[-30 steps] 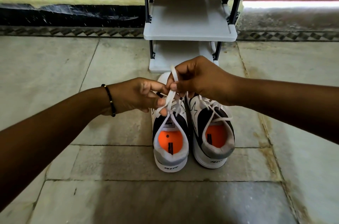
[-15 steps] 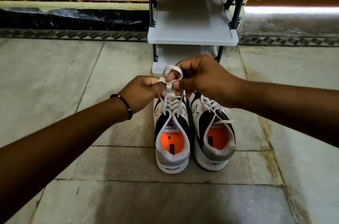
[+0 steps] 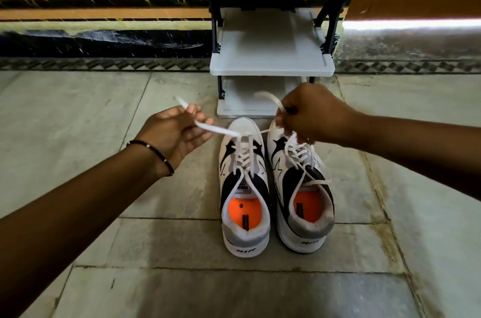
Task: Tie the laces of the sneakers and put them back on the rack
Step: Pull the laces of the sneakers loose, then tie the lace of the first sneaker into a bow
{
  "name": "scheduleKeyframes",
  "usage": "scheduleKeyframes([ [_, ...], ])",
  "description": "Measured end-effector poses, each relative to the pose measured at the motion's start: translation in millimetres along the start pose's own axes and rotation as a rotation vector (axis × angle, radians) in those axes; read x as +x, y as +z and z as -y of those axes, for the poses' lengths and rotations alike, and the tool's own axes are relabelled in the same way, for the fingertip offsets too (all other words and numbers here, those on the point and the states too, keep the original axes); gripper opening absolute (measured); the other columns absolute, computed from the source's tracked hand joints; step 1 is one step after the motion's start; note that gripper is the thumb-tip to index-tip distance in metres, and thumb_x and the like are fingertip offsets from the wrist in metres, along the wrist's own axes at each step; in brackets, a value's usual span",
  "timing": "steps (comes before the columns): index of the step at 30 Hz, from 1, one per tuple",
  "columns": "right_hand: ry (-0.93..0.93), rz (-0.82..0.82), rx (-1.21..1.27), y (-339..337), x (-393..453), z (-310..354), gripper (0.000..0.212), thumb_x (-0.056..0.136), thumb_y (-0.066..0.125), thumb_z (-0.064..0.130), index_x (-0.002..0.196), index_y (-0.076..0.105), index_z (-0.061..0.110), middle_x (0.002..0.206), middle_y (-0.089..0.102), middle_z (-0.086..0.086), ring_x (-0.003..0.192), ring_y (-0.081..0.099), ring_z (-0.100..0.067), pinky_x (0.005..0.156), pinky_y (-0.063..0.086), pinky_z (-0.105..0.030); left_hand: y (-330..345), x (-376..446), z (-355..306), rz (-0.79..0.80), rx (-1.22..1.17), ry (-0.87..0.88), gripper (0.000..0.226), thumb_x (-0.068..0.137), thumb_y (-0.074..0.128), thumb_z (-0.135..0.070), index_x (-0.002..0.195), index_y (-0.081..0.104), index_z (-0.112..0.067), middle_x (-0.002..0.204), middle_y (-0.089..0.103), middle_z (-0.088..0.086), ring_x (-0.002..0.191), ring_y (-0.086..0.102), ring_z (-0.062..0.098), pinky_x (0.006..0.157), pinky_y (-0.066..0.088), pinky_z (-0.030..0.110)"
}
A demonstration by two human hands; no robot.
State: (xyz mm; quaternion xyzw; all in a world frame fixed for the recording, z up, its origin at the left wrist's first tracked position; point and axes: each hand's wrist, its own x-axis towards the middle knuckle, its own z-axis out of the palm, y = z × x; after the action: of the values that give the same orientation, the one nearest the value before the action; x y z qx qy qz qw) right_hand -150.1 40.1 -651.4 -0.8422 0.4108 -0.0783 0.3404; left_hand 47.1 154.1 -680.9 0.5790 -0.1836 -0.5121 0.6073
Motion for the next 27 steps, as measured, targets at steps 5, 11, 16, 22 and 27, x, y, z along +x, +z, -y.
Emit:
scheduleKeyframes([
  [5,0.145,0.14,-0.447,1.1,-15.2,-29.3,0.023,0.086,0.058,0.024,0.093,0.064,0.004,0.093,0.068,-0.016,0.075,0.062,-0.026,0.059,0.047,-0.03,-45.9,12.0,23.1,-0.289,0.876,-0.087,0.012,0.082,0.063,-0.01,0.075,0.066,-0.001,0.075,0.069,0.017,0.065,0.068,0.021,0.063,0.055,0.028],
  [11,-0.19,0.043,-0.588,19.5,-24.4,-26.4,0.05,0.083,0.061,0.034,0.127,0.047,0.015,0.125,0.052,-0.009,0.114,0.05,-0.026,0.087,0.048,-0.038,-27.7,2.7,48.0,0.11,1.395,0.107,0.057,0.086,0.058,-0.019,0.138,0.035,-0.014,0.145,0.041,0.011,0.131,0.04,0.026,0.109,0.033,0.034],
  [16,-0.163,0.214,-0.339,62.5,-19.9,-21.1,0.024,0.082,0.06,0.027,0.103,0.062,0.014,0.107,0.066,-0.01,0.099,0.059,-0.027,0.081,0.051,-0.041,10.8,0.9,59.6,0.404,1.427,0.354,0.048,0.084,0.049,0.004,0.129,0.047,-0.012,0.133,0.053,0.016,0.123,0.048,0.028,0.099,0.033,0.02],
  [22,-0.22,0.139,-0.211,65.6,-12.2,-18.6,0.015,0.085,0.051,0.008,0.081,0.066,0.008,0.079,0.069,-0.015,0.076,0.061,-0.03,0.064,0.045,-0.034,9.2,4.4,49.0,0.367,1.349,0.509,0.017,0.087,0.053,-0.009,0.097,0.067,-0.009,0.097,0.072,0.013,0.091,0.064,0.026,0.074,0.043,0.023],
  [27,-0.297,0.077,-0.211,57.5,-16.8,-24.5,0.018,0.088,0.051,0.017,0.094,0.067,0.017,0.085,0.071,-0.007,0.078,0.062,-0.025,0.068,0.052,-0.038,-0.7,1.8,39.7,0.417,1.502,0.593,0.028,0.087,0.048,-0.006,0.107,0.066,-0.016,0.101,0.073,0.011,0.09,0.066,0.029,0.081,0.053,0.038],
])
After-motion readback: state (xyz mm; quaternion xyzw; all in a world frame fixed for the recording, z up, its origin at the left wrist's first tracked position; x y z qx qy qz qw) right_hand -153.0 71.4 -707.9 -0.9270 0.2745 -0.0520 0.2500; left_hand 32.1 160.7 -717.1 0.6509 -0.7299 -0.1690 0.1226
